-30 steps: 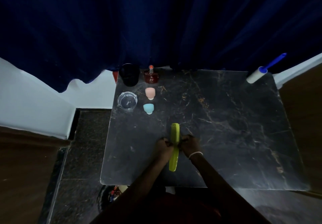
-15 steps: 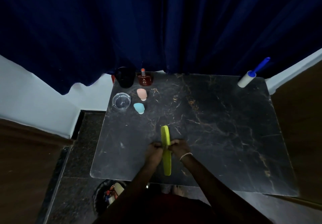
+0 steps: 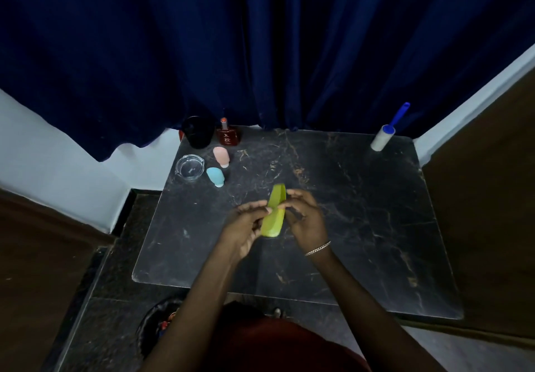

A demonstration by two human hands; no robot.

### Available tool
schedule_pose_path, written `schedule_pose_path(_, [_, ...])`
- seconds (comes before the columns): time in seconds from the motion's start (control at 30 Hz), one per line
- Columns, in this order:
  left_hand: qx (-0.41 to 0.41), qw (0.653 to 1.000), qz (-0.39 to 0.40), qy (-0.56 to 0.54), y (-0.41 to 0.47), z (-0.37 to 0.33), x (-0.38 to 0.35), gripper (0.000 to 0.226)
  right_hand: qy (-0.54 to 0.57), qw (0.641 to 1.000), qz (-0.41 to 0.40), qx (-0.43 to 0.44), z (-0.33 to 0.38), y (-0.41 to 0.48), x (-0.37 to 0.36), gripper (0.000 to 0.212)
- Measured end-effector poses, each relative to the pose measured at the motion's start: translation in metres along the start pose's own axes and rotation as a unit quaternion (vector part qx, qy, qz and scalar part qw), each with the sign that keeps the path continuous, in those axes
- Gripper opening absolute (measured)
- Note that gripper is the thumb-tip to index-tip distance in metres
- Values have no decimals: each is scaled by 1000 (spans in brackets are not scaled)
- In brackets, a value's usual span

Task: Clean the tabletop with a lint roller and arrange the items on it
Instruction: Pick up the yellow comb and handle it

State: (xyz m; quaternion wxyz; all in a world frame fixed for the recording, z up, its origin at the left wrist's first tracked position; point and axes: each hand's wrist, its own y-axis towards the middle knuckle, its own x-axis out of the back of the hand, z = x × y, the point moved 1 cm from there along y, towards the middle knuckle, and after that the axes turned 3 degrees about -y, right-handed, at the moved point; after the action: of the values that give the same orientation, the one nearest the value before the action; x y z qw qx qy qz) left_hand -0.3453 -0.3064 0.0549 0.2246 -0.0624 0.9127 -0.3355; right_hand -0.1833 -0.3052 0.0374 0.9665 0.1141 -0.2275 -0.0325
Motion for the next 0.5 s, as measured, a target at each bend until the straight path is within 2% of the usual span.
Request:
schedule_pose_path(0.07, [-21,1000,-3,15,-6,3,-5,18,12,1000,-2,6,4,-3,6,26])
schedule_pose_path(0.13, [-51,998,-32,34,-10,6,-7,19,19,999,-7,-28,6,-7,9,28])
schedule_pose_path(0.23, [-132,979,-84,128,-13,5,-5,24,113,978,-16,-173,7,-11,9,34])
schedule_pose_path(0.3, [-200,946,-103,235,-15,3,-5,29,178,954,-1,-240,9,-12,4,28])
schedule_pose_path(0.4, [-282,893,-79,341,-22,7,-14,25,206,940,35,-271,15,-10,-8,12])
schedule_pose_path(0.5, [-363,826,-47,429,-23,15,-21,11,244,925,49,-288,22,-2,-20,20])
